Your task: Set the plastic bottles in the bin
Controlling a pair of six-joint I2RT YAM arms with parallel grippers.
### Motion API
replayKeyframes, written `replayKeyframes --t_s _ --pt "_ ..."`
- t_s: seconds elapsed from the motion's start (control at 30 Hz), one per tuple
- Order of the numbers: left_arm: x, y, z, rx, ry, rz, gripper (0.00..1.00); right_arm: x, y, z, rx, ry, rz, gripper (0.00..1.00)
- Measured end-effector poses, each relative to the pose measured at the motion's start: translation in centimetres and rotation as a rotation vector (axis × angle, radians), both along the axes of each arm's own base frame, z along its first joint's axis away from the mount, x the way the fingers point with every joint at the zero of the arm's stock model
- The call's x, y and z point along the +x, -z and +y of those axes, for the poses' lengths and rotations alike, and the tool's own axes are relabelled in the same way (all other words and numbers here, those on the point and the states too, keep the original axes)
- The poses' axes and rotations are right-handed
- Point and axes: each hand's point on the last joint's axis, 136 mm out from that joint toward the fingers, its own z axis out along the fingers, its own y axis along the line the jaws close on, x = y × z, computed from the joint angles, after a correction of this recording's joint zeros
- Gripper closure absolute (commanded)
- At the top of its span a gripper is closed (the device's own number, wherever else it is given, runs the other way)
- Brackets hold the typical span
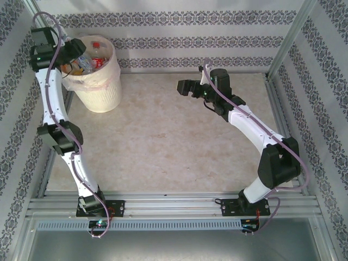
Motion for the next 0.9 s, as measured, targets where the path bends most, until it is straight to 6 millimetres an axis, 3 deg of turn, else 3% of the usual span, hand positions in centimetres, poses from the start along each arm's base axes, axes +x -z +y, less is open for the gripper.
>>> replayKeyframes --t_s 0.13,0.2,0.27,0.33,0.7,0.9 --pt "0.4 1.0 -0.4 -0.022 0.028 0.014 0.45 -0.1 0.4 -0.1 0.002 0.011 0.022 0.02" --pt "0.5 0.4 -0.7 -0.028 0.044 -0.004 0.30 -0.1 0.5 -0.2 0.001 0.015 0.029 0.02" --pt "0.7 -0.6 -1.4 -0.028 0.077 -0.034 0.07 -0.1 0.6 -0.2 0.002 0.017 0.035 0.02" --pt "0.9 -1.3 -1.9 -0.026 0.099 -0.056 0.00 -0.1 0.7 -0.2 0.003 0.017 0.040 0.02" --pt "1.1 -3.0 -3.9 -0.041 0.140 -0.100 0.00 -0.1 0.8 -0.3 0.001 0.026 0.049 0.02" --pt "1.4 -3.3 -7.4 -0.066 0.224 -0.109 0.00 -0.1 1.0 -0.5 0.005 0.037 0.061 0.02"
